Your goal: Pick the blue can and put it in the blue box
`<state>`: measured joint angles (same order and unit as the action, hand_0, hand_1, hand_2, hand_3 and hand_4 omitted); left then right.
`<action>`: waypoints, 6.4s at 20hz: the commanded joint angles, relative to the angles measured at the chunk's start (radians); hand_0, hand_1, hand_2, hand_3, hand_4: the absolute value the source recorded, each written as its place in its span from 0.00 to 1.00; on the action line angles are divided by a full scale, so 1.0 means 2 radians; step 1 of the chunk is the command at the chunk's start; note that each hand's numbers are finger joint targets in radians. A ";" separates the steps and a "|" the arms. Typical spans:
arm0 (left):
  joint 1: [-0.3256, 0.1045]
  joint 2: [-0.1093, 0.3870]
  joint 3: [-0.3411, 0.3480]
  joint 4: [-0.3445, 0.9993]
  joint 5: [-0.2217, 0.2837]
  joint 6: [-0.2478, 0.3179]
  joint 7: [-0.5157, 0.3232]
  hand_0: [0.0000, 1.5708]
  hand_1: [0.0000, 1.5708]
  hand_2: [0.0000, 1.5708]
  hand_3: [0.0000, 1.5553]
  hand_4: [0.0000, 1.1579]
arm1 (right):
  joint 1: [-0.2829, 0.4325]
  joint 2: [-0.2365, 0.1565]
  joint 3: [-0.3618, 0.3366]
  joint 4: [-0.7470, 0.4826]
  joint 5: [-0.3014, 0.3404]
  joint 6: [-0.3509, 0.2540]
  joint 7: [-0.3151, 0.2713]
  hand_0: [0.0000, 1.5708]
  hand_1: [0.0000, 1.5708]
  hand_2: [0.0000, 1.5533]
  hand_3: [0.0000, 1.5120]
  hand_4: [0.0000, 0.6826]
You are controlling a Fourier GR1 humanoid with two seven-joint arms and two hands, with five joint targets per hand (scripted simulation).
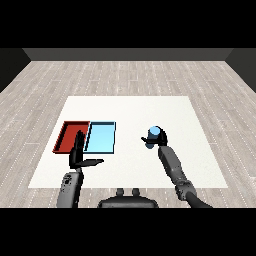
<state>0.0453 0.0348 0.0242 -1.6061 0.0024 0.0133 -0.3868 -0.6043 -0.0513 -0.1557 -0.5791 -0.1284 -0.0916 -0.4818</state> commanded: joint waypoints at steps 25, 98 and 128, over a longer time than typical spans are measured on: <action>-0.079 -0.017 -0.111 0.071 0.011 0.054 0.016 0.00 0.00 0.00 0.00 0.00 | 0.136 0.026 0.135 -0.359 0.049 -0.041 0.115 0.92 0.92 0.94 0.89 0.82; -0.321 -0.017 -0.353 0.336 0.263 0.225 -0.033 0.00 0.00 0.00 0.00 0.00 | 0.043 0.025 0.326 -0.361 -0.068 -0.141 0.127 0.92 0.92 0.93 0.90 0.71; -0.304 -0.017 -0.305 0.305 0.190 0.305 0.036 1.00 1.00 1.00 0.95 0.99 | 0.067 0.010 0.308 -0.409 -0.006 -0.136 0.168 0.00 0.00 0.00 0.00 0.00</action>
<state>-0.5738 0.0091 -0.5774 -0.9561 0.3927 0.6186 -0.3352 -0.5156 -0.0097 0.4612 -1.2934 -0.1861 -0.3649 -0.2109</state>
